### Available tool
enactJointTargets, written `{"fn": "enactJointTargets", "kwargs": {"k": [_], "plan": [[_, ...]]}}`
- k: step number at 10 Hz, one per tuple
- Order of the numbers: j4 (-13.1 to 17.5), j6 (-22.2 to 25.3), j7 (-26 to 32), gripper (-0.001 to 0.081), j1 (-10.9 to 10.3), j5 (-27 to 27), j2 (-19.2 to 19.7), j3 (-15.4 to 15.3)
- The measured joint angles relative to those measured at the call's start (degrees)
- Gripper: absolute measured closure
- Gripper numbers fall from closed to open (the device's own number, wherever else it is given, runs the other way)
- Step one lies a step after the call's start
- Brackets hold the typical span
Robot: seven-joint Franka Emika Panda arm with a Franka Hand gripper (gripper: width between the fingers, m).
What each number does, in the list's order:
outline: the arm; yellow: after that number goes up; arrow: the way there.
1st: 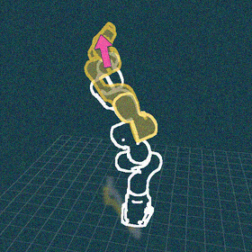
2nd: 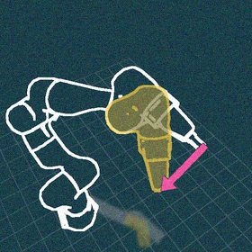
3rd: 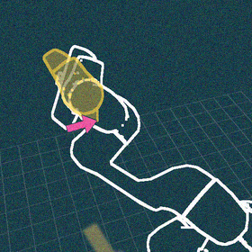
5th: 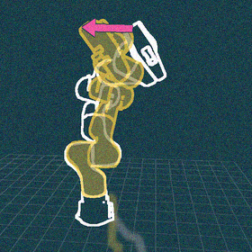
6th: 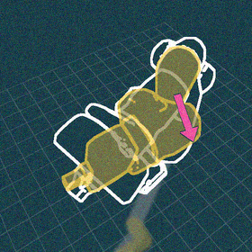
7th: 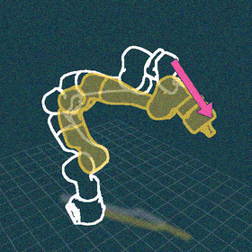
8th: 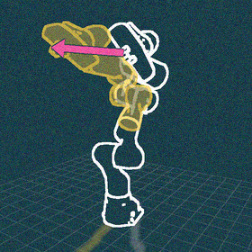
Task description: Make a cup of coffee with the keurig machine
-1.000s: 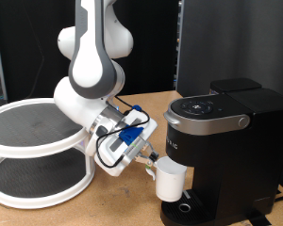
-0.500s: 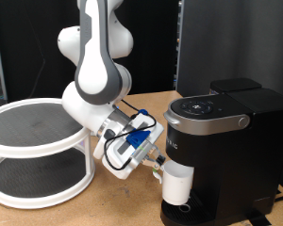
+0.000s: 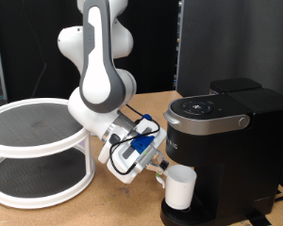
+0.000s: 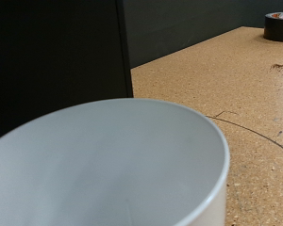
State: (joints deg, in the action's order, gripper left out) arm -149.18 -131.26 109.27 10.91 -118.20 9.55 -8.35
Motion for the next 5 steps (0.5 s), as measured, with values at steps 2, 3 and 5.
{"fn": "enactJointTargets", "kwargs": {"k": [2, 3, 5], "plan": [[0.04, 0.0, 0.93, 0.0736, -0.06, -0.98, 0.55, -0.42], [0.06, 0.07, 1.09, 0.0736, -0.09, -1.26, 0.77, -0.63], [0.06, 0.09, 1.21, 0.0736, -0.1, -1.41, 0.91, -0.78]]}}
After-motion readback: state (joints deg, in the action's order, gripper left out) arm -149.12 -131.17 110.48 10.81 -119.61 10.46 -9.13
